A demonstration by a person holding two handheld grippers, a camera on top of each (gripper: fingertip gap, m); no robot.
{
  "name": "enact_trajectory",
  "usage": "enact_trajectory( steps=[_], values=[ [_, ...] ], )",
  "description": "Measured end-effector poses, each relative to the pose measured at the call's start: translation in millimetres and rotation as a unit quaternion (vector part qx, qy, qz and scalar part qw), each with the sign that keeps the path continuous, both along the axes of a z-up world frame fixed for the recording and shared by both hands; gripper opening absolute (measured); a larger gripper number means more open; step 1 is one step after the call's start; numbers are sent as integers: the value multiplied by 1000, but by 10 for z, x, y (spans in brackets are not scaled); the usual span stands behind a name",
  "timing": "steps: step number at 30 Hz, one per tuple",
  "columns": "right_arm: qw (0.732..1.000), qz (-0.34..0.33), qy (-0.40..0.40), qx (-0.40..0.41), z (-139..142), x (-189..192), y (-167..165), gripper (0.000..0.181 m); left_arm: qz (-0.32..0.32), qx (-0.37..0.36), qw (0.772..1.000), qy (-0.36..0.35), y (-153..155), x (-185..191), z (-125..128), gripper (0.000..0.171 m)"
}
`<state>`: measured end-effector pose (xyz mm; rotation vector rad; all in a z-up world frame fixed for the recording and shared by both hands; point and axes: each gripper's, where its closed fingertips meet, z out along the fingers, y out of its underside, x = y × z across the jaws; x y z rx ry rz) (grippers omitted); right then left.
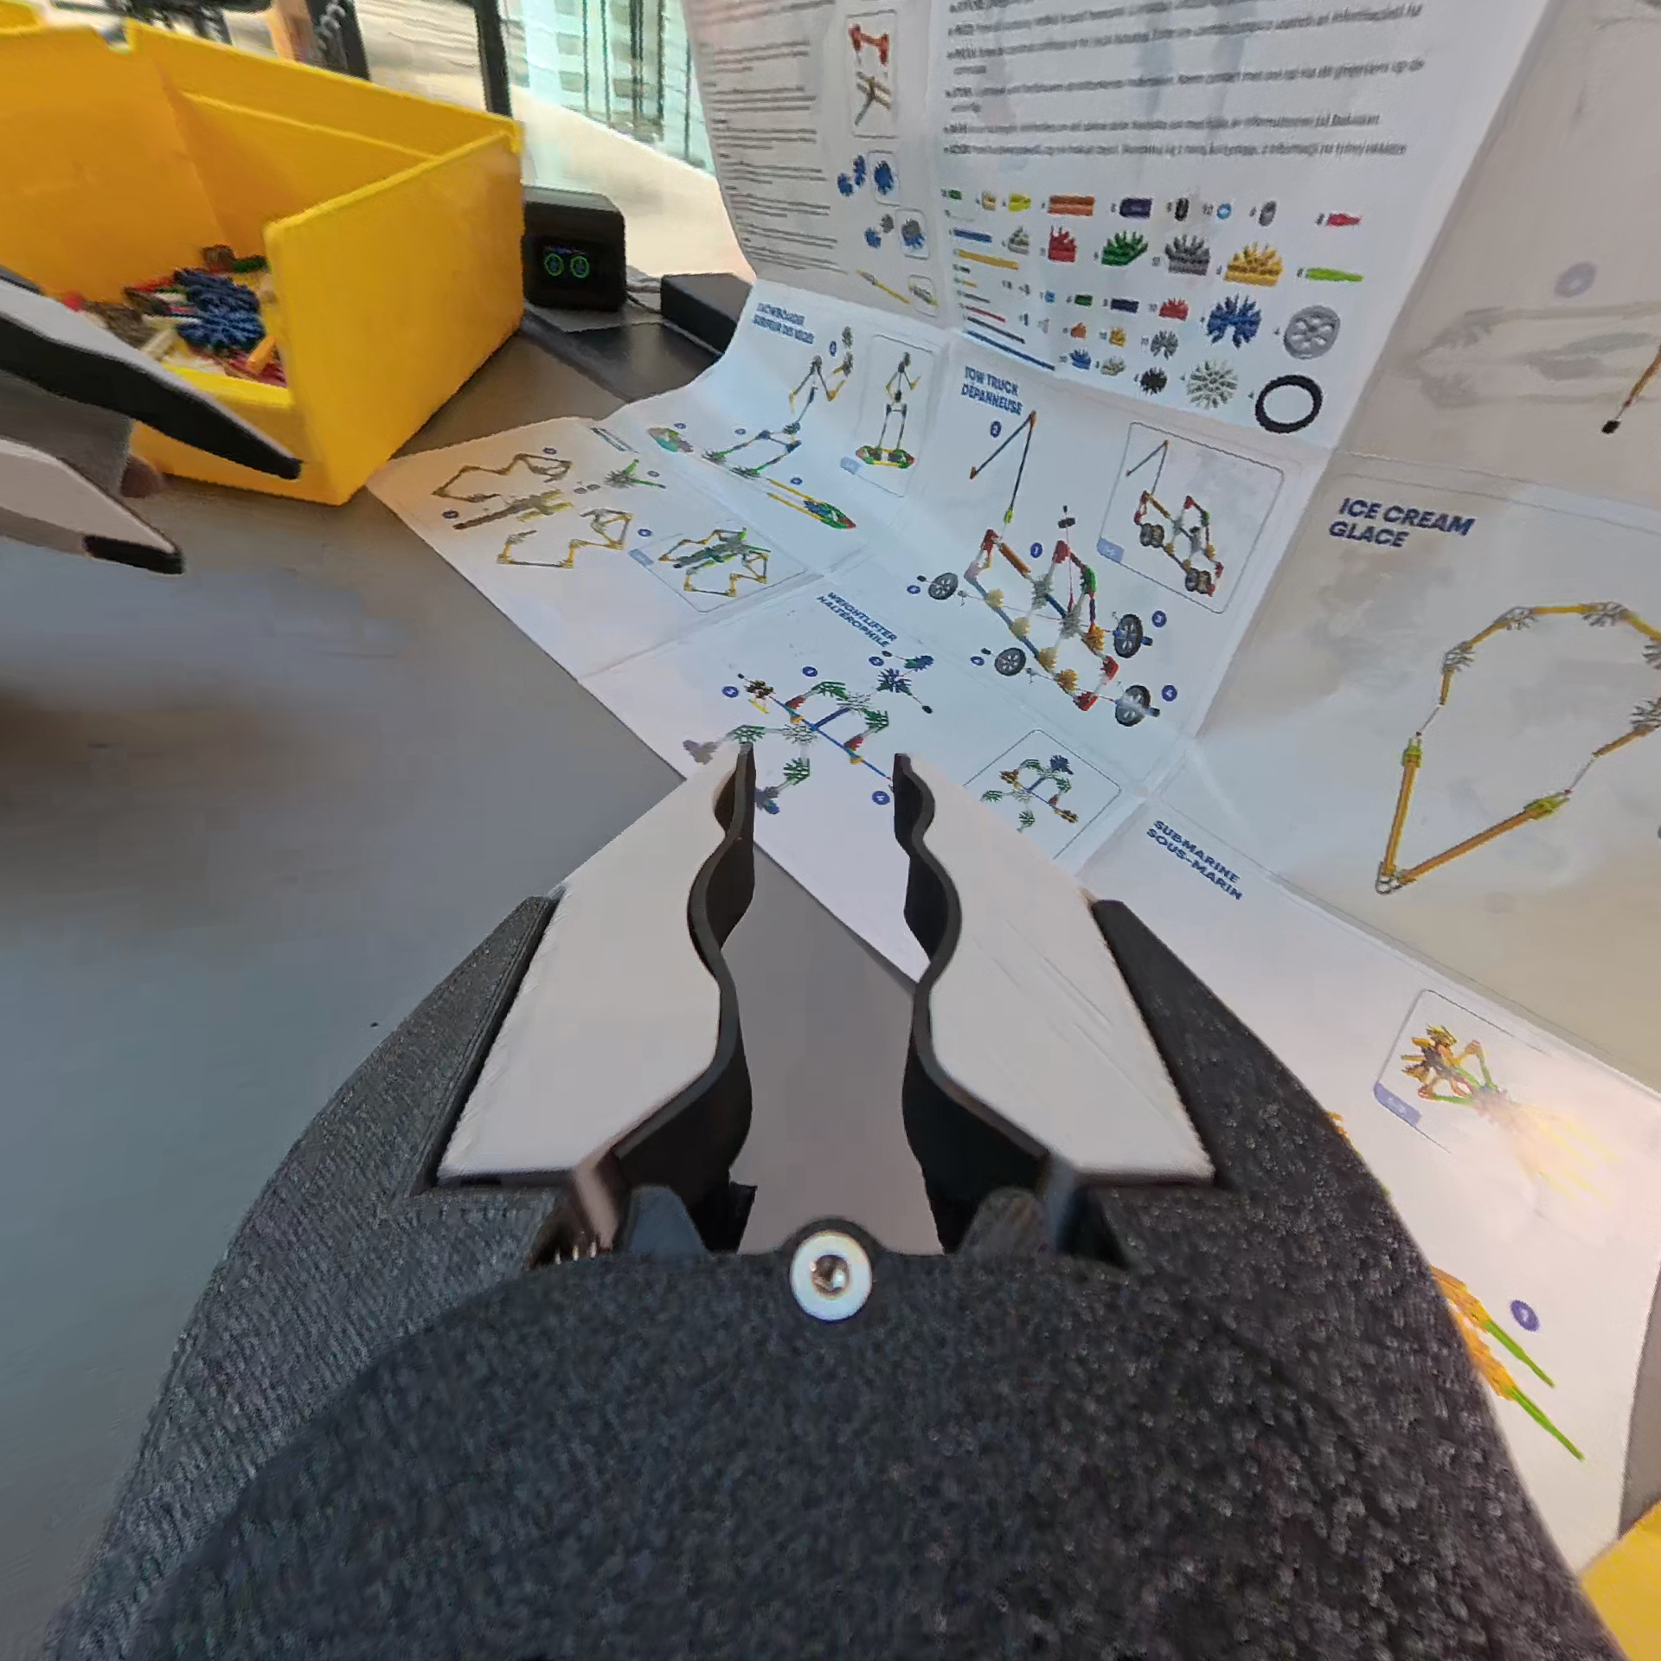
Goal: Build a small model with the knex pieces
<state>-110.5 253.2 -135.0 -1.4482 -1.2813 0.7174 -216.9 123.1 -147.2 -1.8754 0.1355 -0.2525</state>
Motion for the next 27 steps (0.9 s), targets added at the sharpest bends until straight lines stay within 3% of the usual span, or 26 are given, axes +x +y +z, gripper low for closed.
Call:
enact_trajectory(
  steps=[5,13,27],
  values=[
    [990,-5,-119,-71,-291,-247,339,0,-1,3,1000,-1,0,2,6,51],
    [952,-13,-290,-95,-797,-443,531,5,-8,7,1000,9,-5,38,23,49],
    [957,-16,-277,-81,-823,-447,534,5,-11,-40,998,53,147,135,-166,48]
  ],
)
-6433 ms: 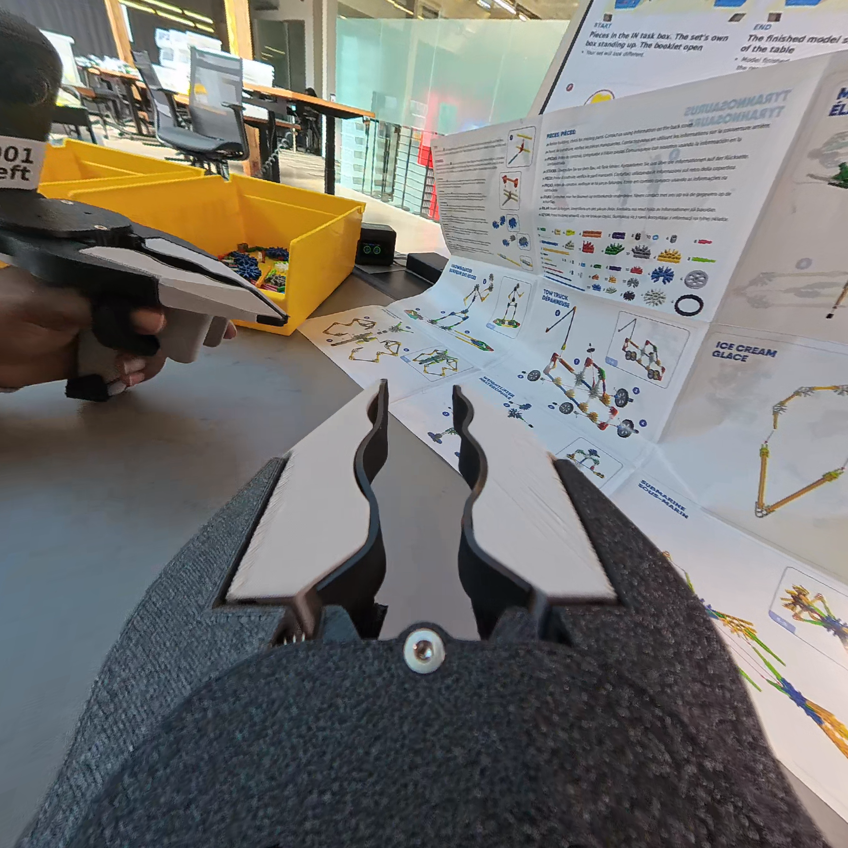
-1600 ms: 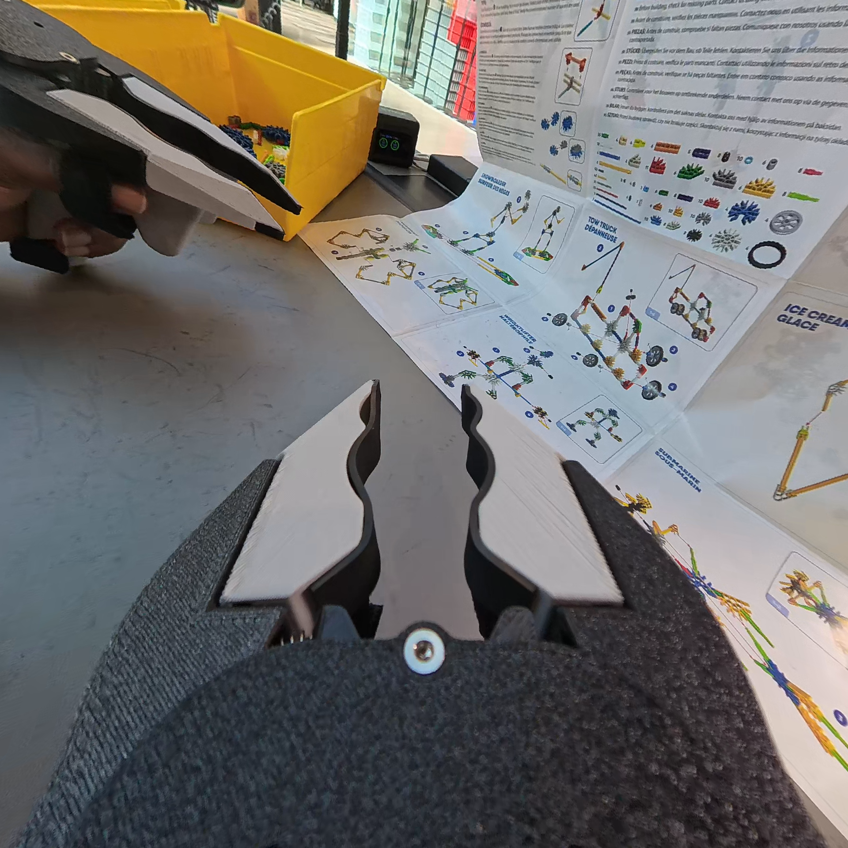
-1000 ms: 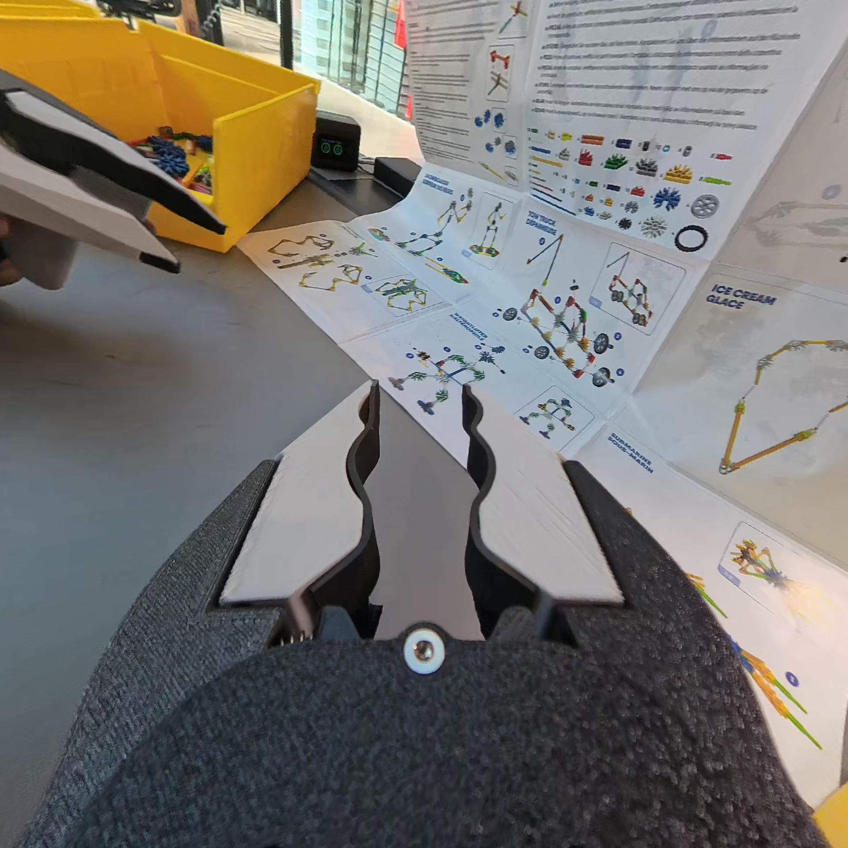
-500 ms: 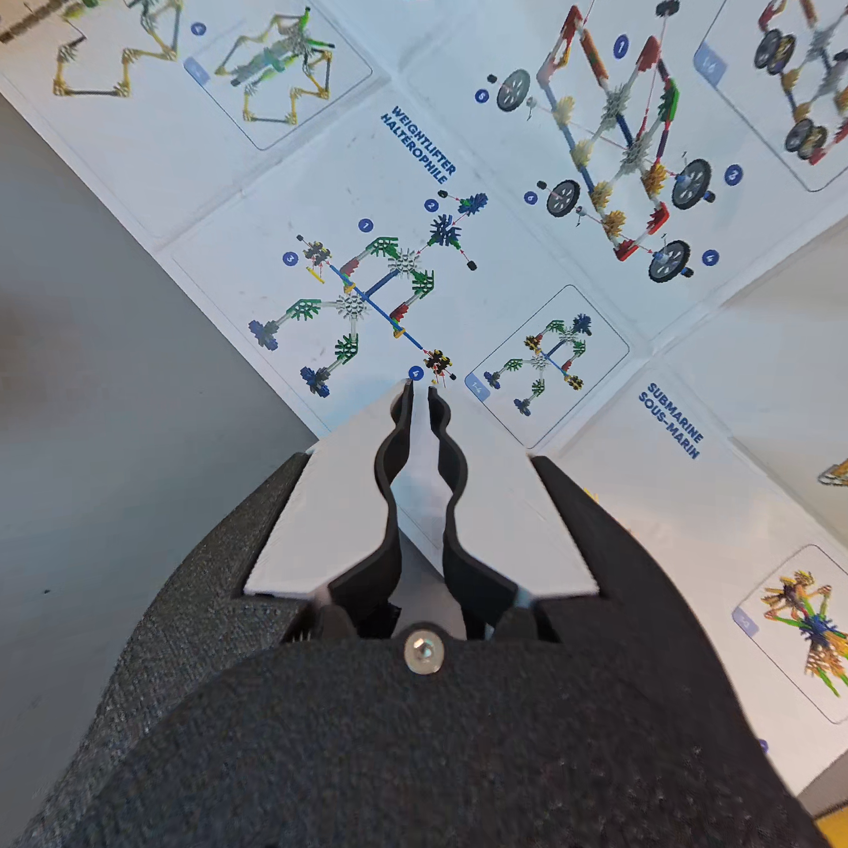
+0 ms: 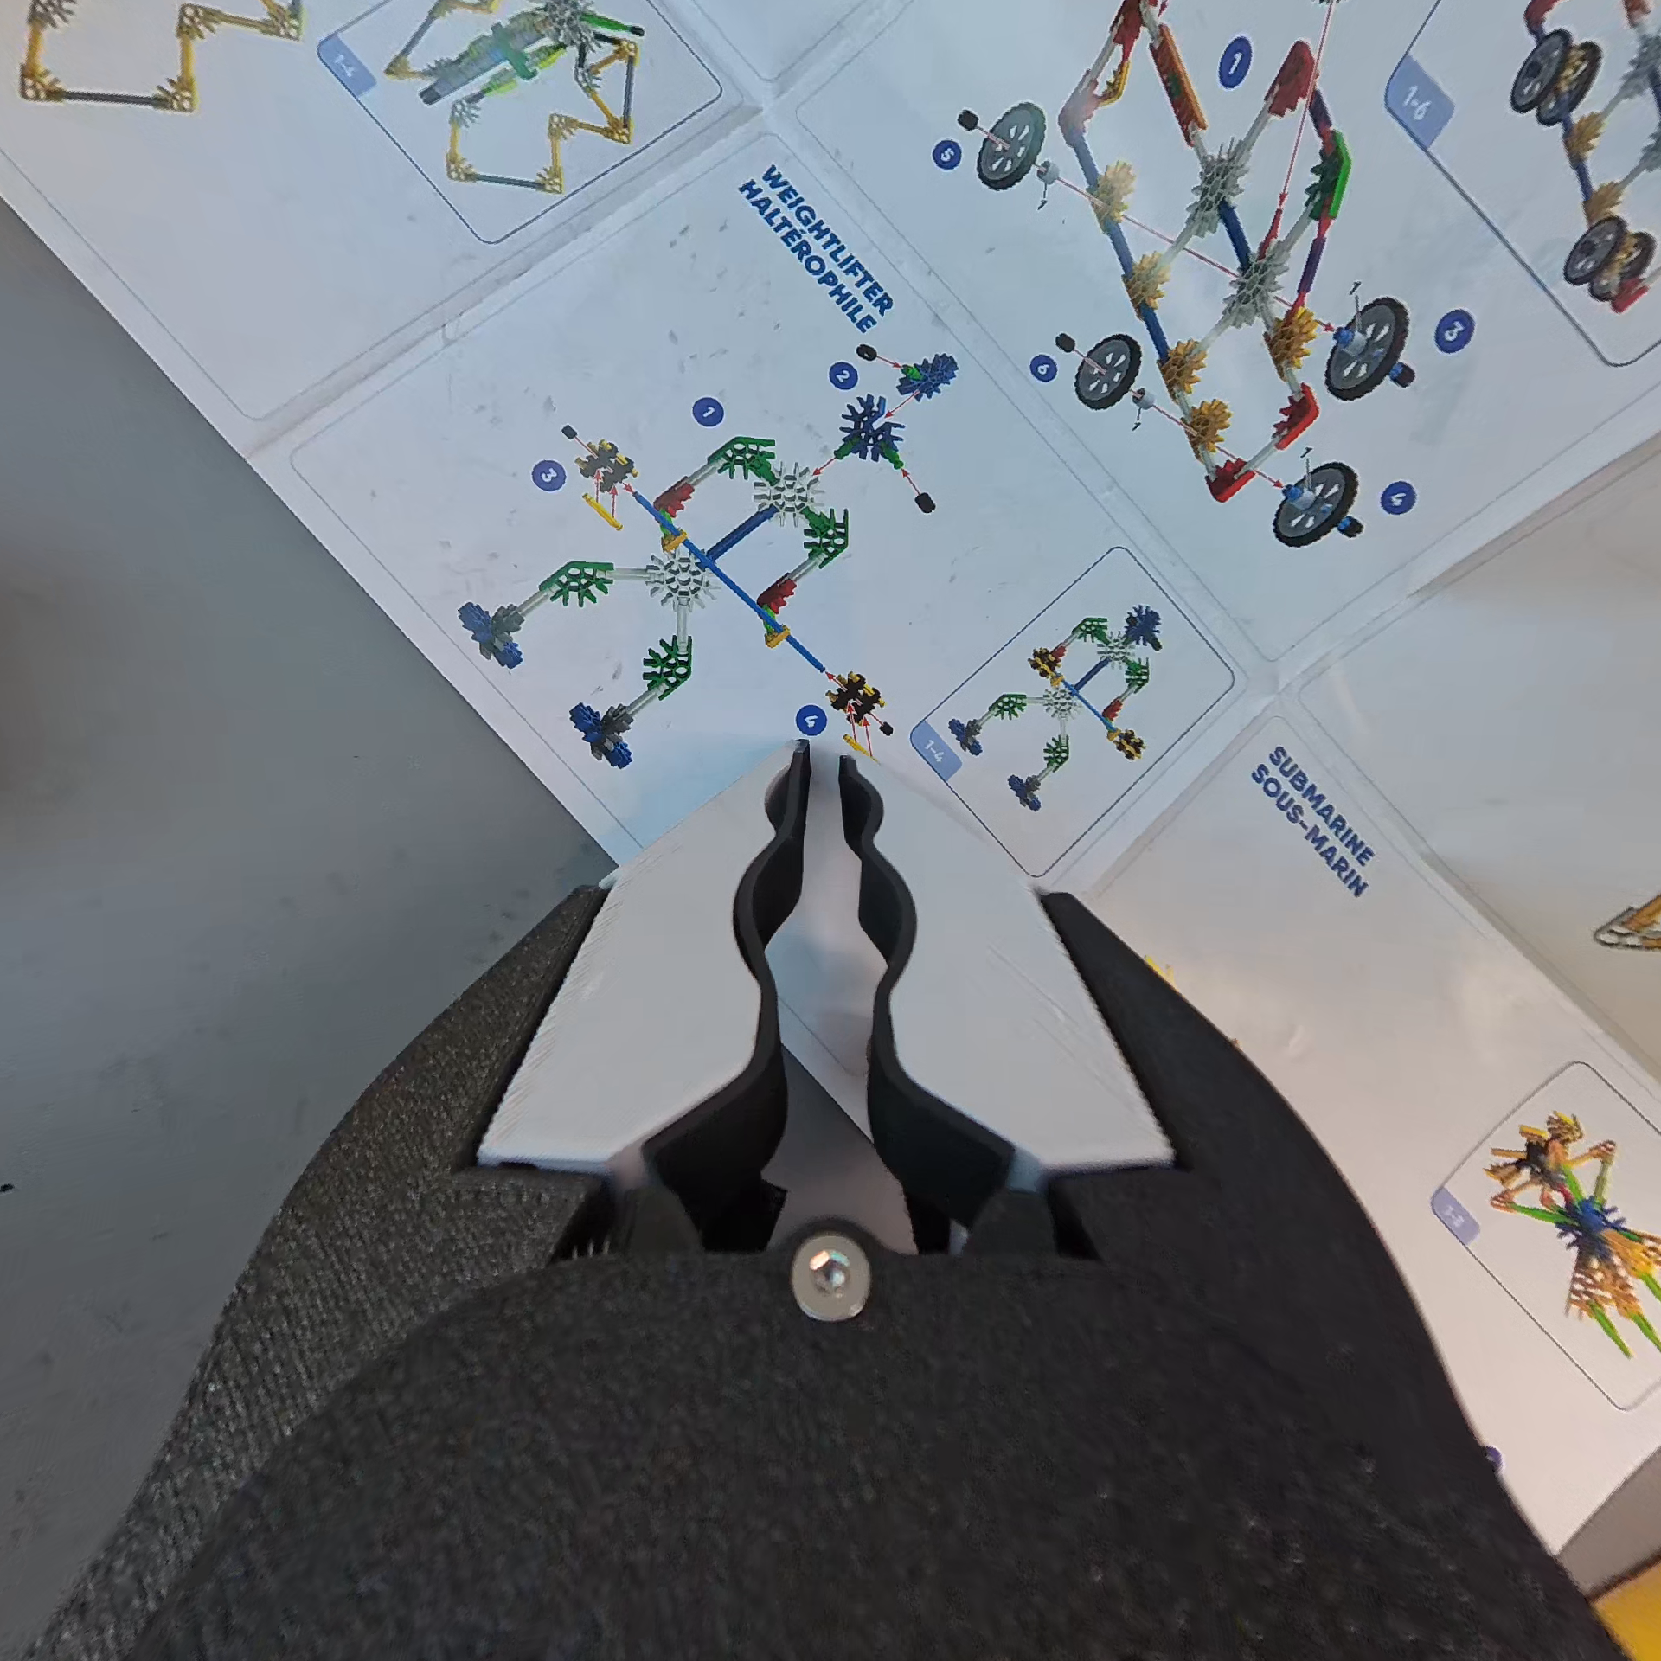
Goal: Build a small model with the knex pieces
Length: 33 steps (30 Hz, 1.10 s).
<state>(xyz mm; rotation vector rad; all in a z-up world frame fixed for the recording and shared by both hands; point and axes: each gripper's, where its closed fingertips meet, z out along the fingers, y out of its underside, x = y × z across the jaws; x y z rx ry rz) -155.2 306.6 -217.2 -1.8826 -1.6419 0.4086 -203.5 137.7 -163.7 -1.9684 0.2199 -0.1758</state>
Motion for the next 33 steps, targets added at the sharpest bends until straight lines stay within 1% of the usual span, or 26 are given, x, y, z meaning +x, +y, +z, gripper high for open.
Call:
enact_trajectory(
  steps=[4,6,8,10,12,14,16,20,22,24,27,33],
  values=[
    [1000,-8,5,17,20,12,44,15,-3,-18,1000,15,287,16,22,50],
    [1000,-8,15,19,51,24,43,32,-8,-41,999,23,471,5,-31,56],
    [999,-4,41,14,150,43,2,54,-14,-64,997,33,658,-15,-112,62],
    [998,1,57,4,243,109,-36,72,-27,-82,996,31,818,9,-146,69],
    [998,8,57,-17,288,199,-86,89,-33,-91,995,38,961,15,-131,72],
    [998,11,50,-33,316,295,-116,102,-28,-120,991,51,1067,-24,-172,83],
    [998,9,52,-33,382,350,-122,105,-15,-139,989,56,1139,-75,-189,85],
    [997,14,60,-42,485,310,-197,109,23,-160,984,73,1161,-170,-191,99],
    [997,14,58,-41,443,261,-204,110,36,-158,984,74,1151,-176,-193,104],
    [997,11,57,-52,334,211,-204,110,45,-152,985,71,1166,-179,-212,110],
    [997,5,51,-58,171,193,-178,109,54,-144,986,69,1202,-190,-262,111],
    [997,2,61,-50,163,174,-143,105,54,-144,986,65,1226,-162,-334,109]
  ],
)
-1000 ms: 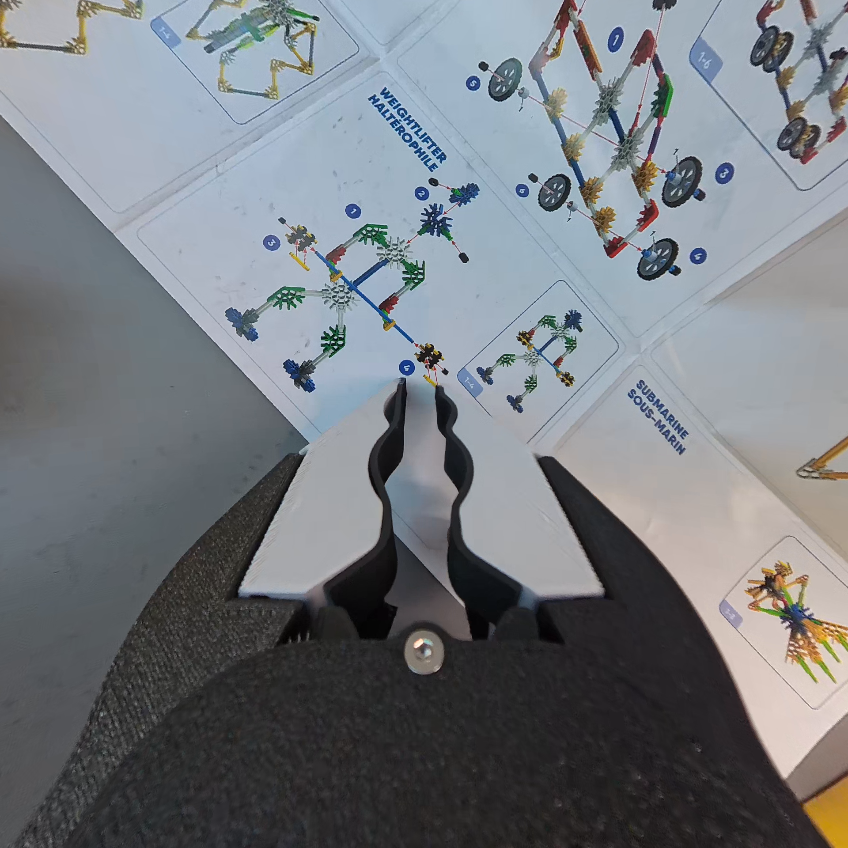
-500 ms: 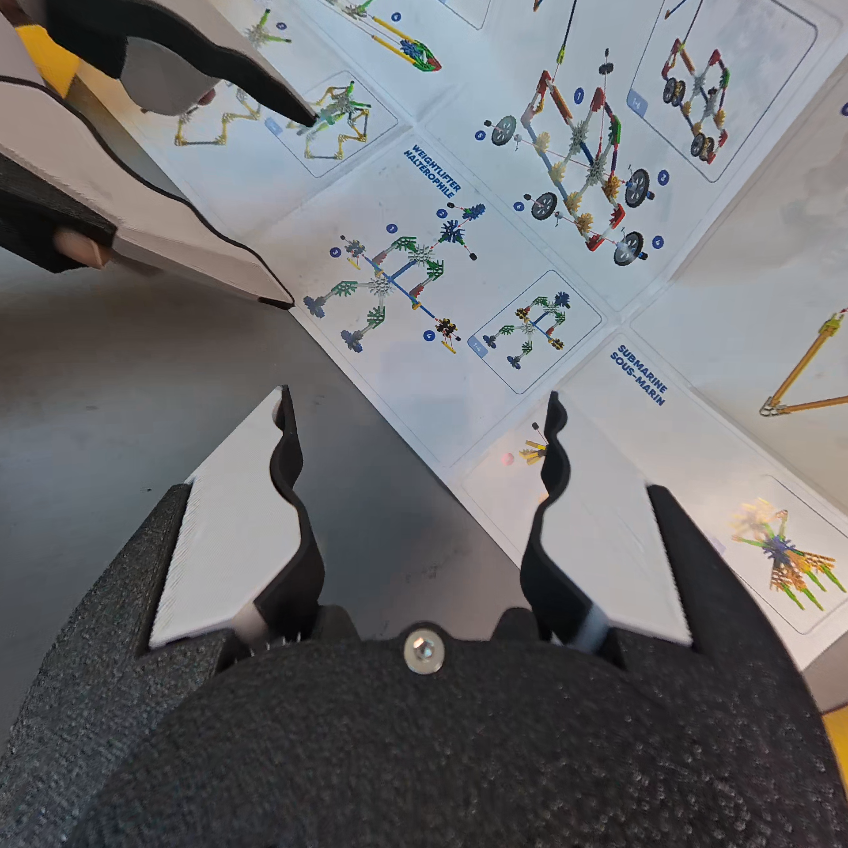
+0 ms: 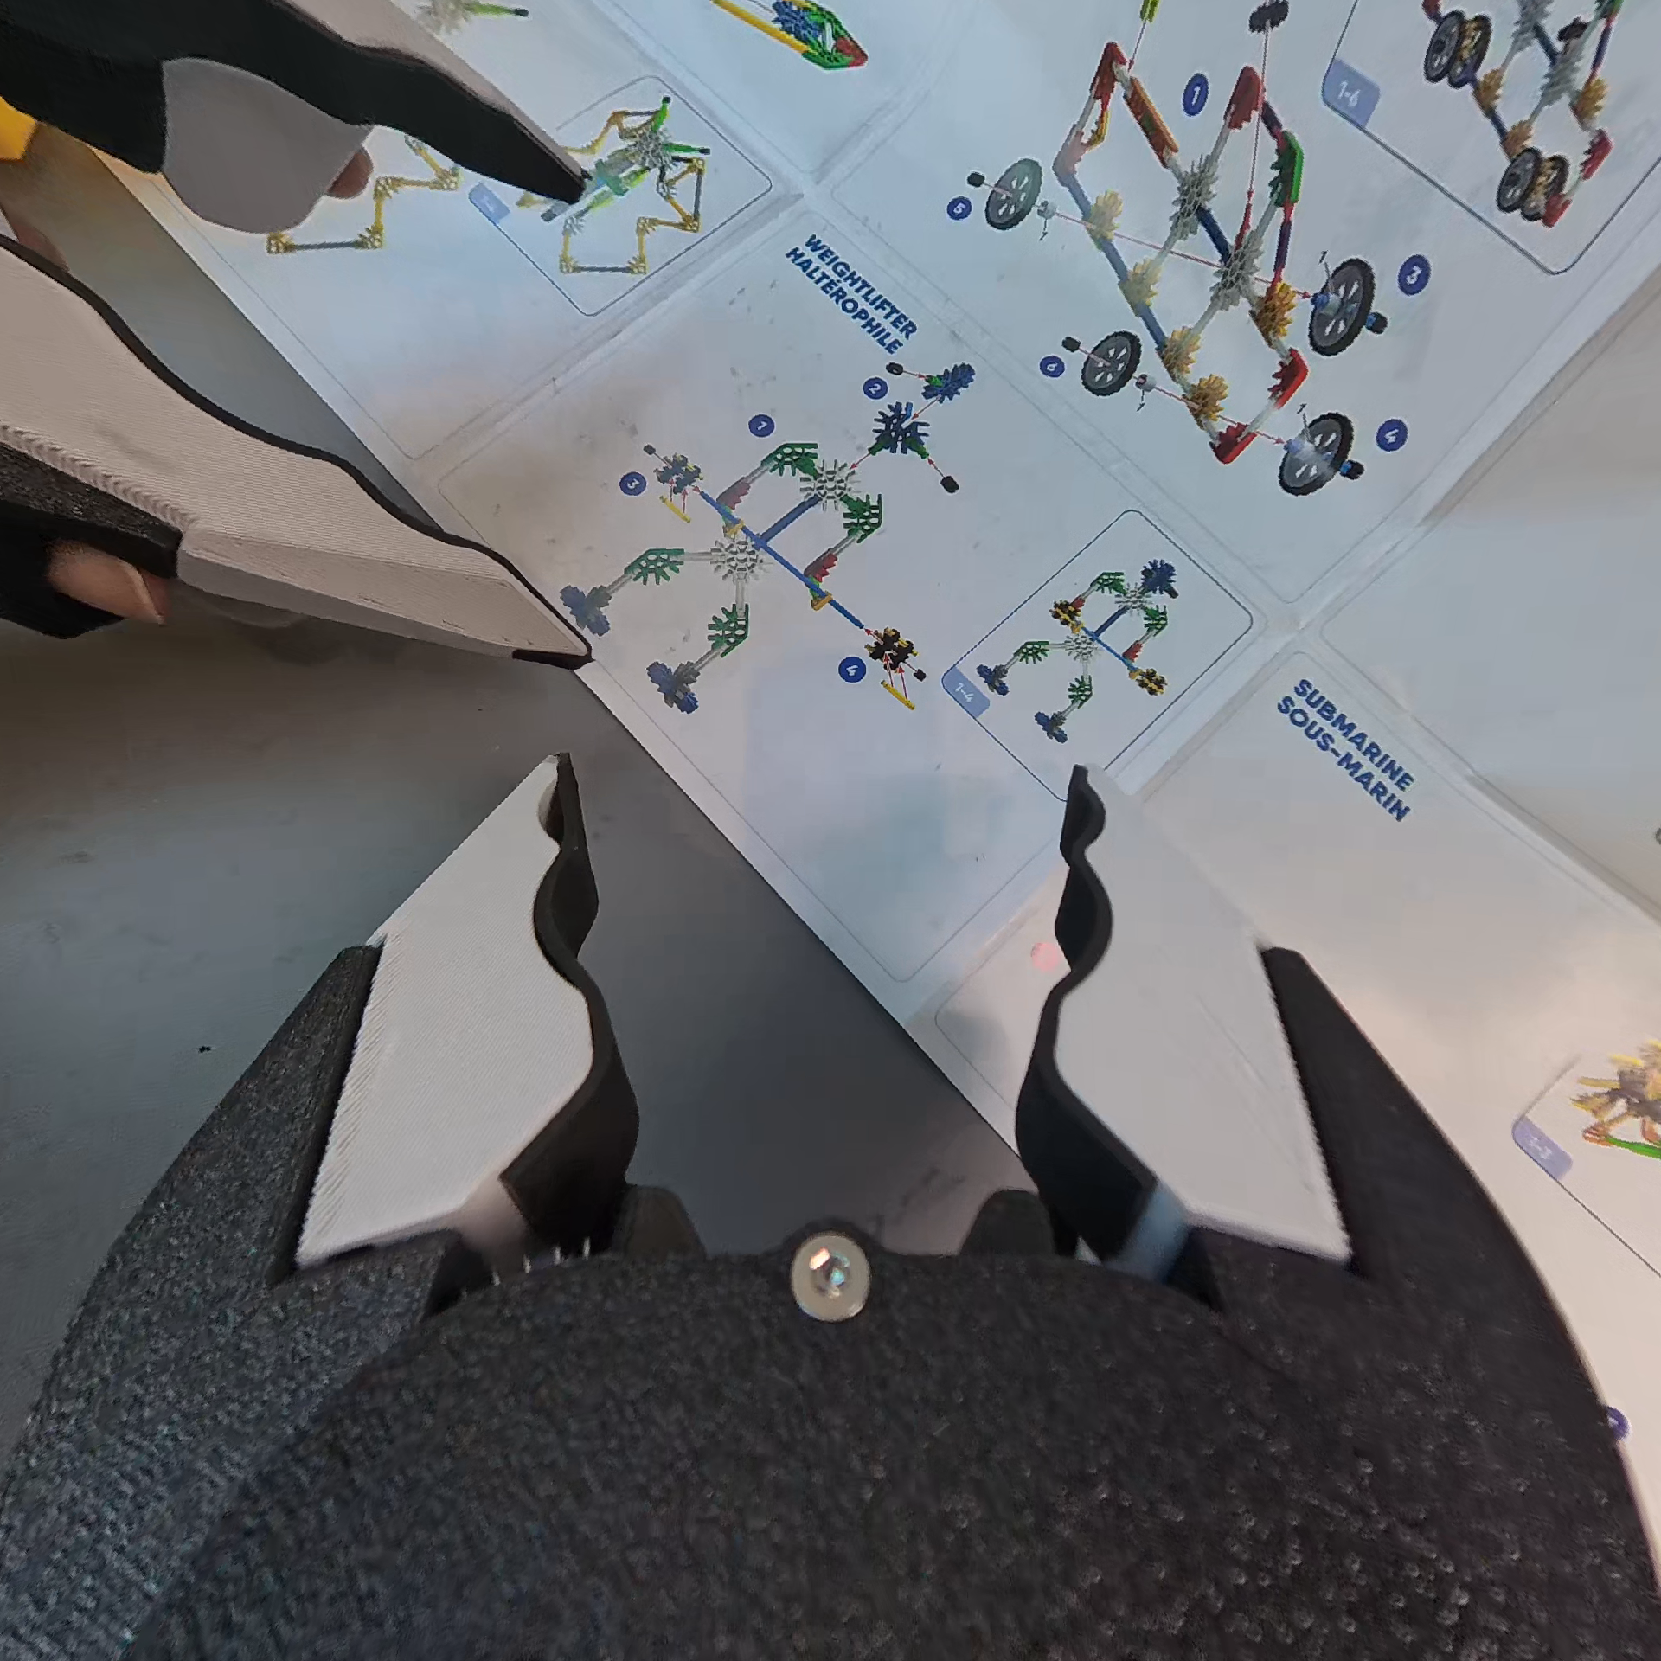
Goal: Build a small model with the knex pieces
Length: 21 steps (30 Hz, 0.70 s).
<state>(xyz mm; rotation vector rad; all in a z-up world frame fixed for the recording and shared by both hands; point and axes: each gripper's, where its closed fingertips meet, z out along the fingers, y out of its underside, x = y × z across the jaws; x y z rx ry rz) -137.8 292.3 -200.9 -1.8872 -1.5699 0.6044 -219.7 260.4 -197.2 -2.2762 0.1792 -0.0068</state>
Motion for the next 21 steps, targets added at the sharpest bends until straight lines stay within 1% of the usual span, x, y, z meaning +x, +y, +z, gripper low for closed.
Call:
enact_trajectory(
  steps=[7,14,18,21],
  values=[
    [1000,0,2,-1,-31,-8,11,103,-1,1,1000,2,3,26,-18,108],
    [1000,-8,18,-2,0,-28,66,95,-3,-1,1000,4,14,20,-33,104],
    [1000,-12,25,3,8,-48,117,87,-7,0,1000,4,36,18,-23,92],
    [999,-14,30,6,18,-77,158,71,-8,0,1000,11,63,1,-18,79]
  ],
)
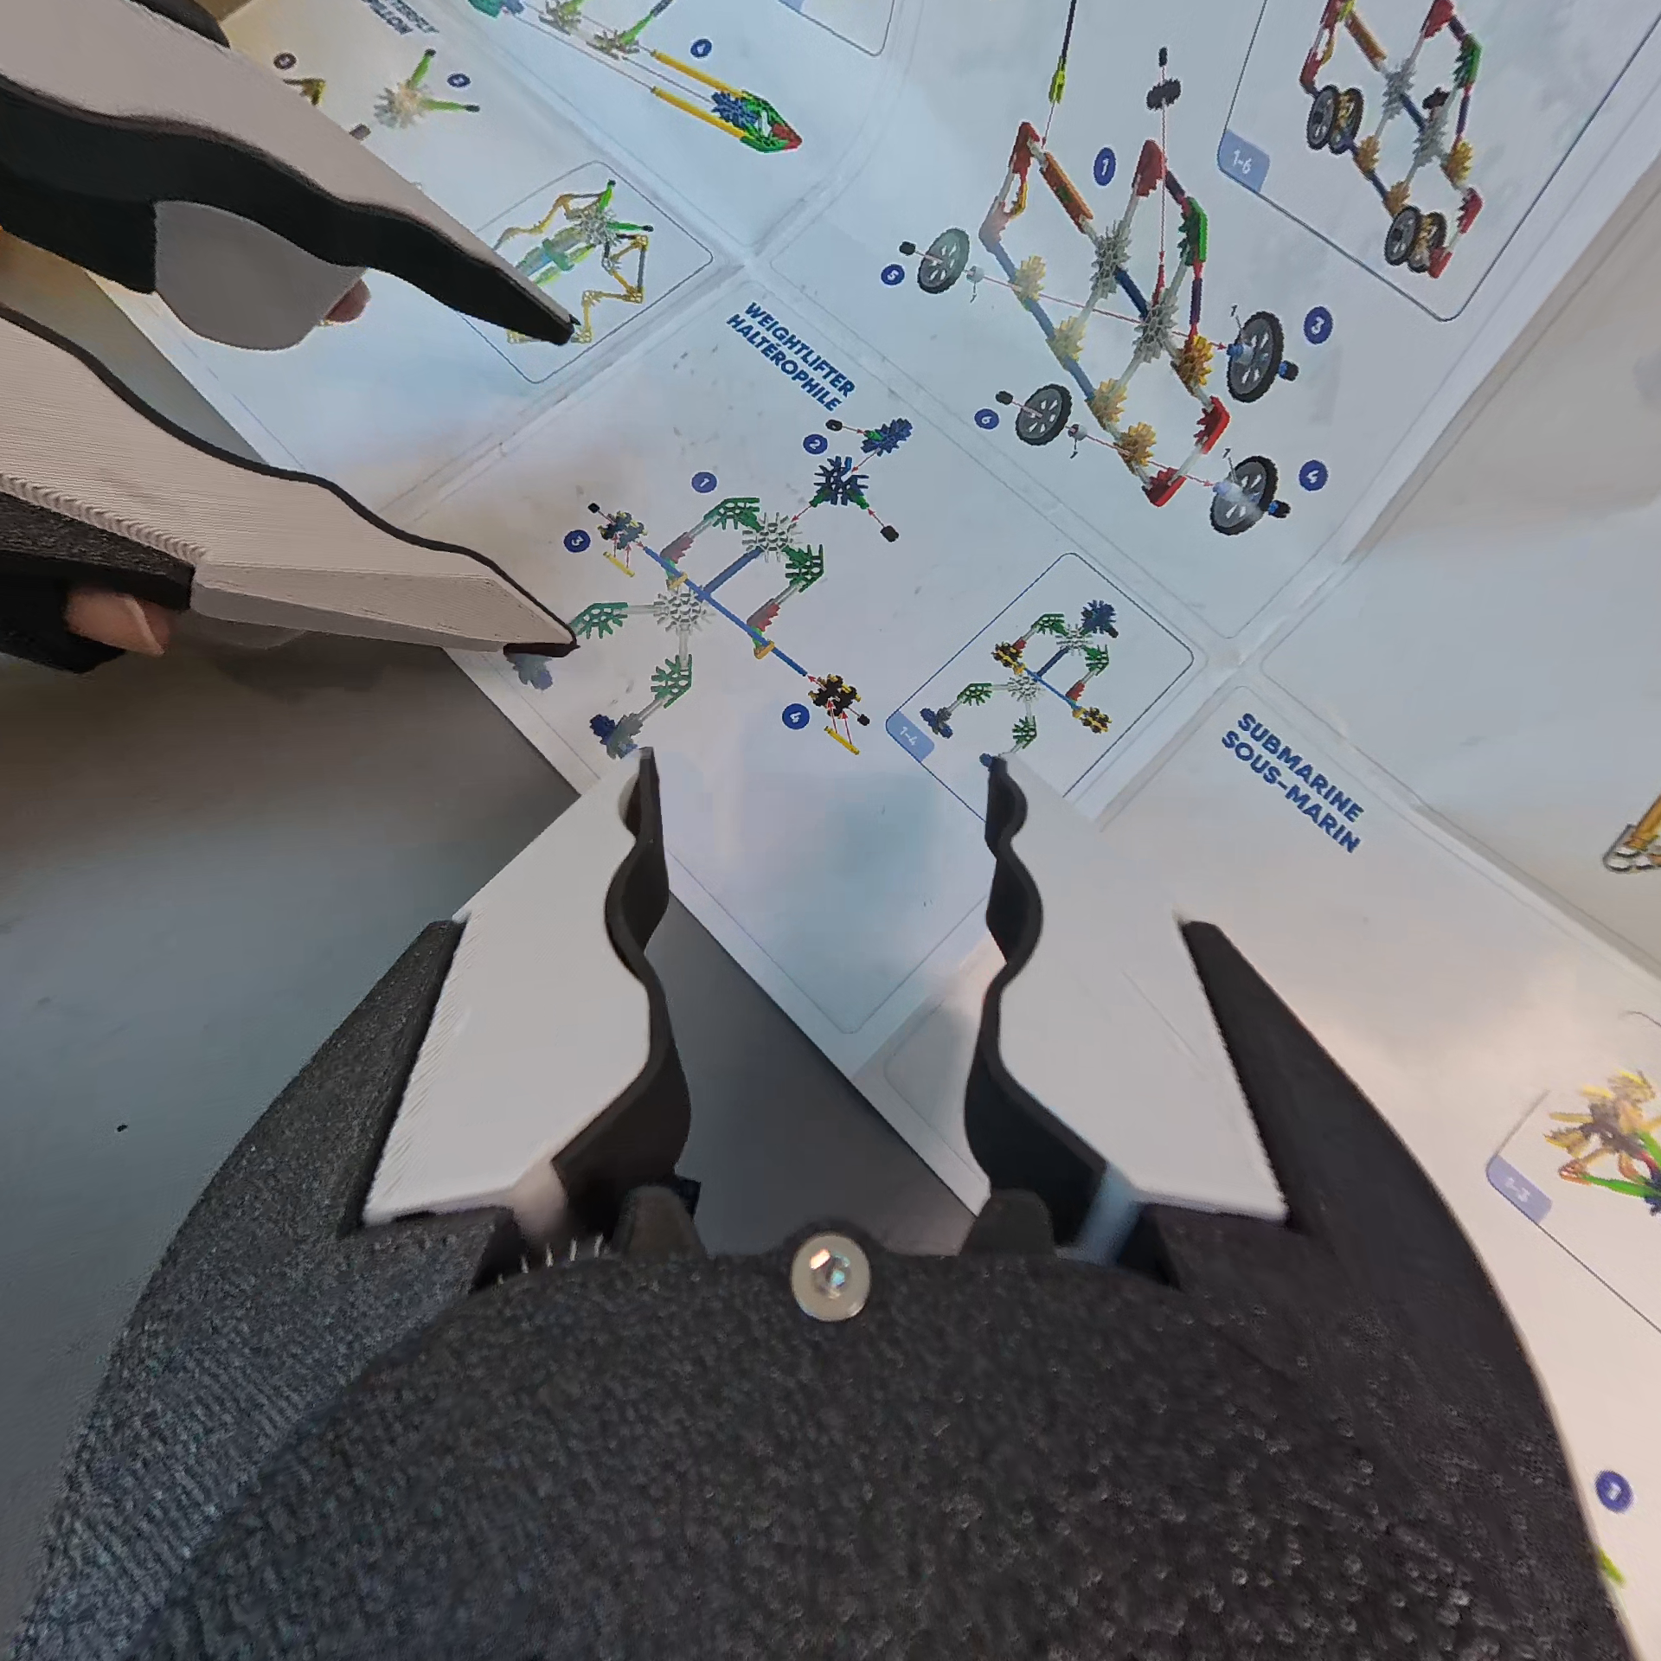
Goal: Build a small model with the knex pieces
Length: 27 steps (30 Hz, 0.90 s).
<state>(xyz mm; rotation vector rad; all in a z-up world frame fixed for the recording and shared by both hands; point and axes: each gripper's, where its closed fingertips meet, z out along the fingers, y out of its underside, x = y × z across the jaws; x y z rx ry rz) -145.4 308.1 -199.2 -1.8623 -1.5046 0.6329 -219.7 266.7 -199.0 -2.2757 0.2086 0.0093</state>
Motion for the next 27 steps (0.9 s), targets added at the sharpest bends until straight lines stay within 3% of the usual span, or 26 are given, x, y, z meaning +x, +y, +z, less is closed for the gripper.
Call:
enact_trajectory(
  steps=[7,15,20,21,24,27],
  values=[
    [1000,7,-21,17,-47,-86,63,33,-10,-12,1000,-7,37,-9,-78,32],
    [999,15,-22,29,-63,-91,75,0,-13,-13,1000,-1,58,-42,-109,0],
    [999,20,-19,27,-62,-96,58,0,-14,-12,1000,2,57,-45,-111,0],
    [999,19,-18,28,-63,-95,61,2,-16,-11,1000,-2,55,-36,-101,6],
    [999,19,-24,19,-97,-88,54,33,-22,-8,1000,-11,50,-8,-76,35],
    [999,16,-26,18,-106,-89,62,54,-23,-9,1000,-14,47,-5,-71,50]
  ],
)
